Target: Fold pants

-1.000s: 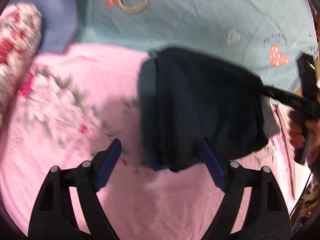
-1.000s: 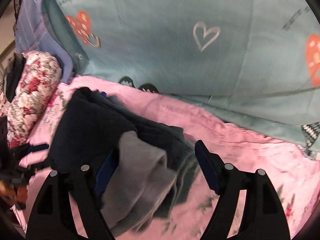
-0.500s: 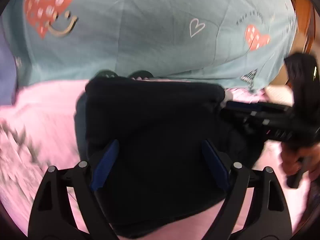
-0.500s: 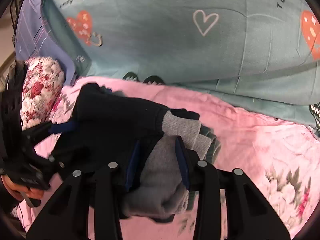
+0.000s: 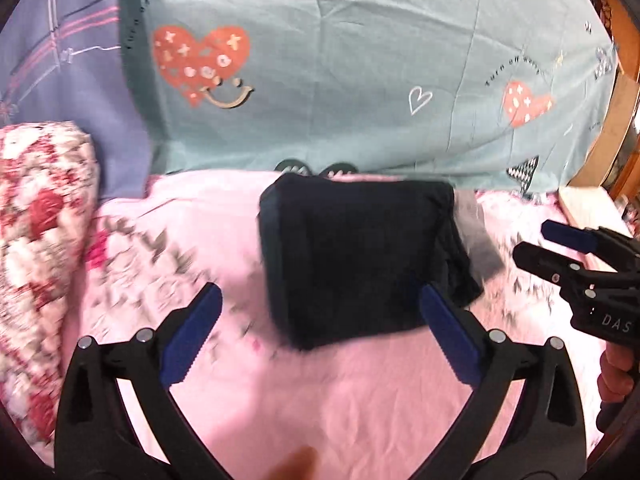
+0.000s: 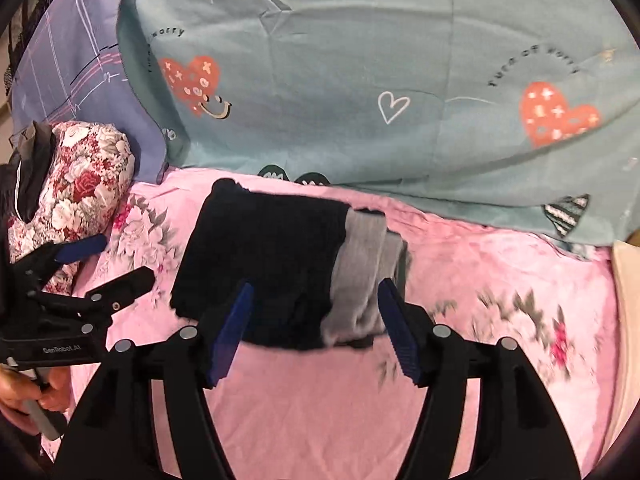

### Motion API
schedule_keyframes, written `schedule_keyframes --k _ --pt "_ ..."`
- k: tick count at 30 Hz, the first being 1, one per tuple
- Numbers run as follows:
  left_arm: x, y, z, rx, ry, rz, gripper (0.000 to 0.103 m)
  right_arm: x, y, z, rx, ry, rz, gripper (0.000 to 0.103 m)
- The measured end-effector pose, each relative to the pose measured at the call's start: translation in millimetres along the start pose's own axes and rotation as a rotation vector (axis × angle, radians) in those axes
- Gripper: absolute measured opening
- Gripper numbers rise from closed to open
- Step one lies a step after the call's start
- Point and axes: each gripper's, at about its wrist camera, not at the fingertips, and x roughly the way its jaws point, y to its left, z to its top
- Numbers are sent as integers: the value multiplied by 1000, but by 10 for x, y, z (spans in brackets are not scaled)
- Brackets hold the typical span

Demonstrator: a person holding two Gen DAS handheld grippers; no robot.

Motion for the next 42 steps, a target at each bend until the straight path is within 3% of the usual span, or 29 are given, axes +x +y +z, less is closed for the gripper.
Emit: schedule_keyframes --k 1,3,5,9,26,42 --pt "-80 -18 -41 3 0 14 101 -61 28 -50 1 1 -13 69" --pt "-232 -35 -109 12 -6 50 101 -209 91 -147 8 -8 -35 86" --pt "-368 -59 -168 17 -5 60 101 -342 160 -229 16 -30 -39 96" --pt "-596 -123 -262 6 -9 48 101 -562 240 -376 20 -55 -45 99" --pt "-990 -460 -623 54 3 91 101 -943 163 -870 71 -43 0 99" --pt "-1070 -531 -637 59 -4 98 101 -1060 98 -944 84 -50 6 99"
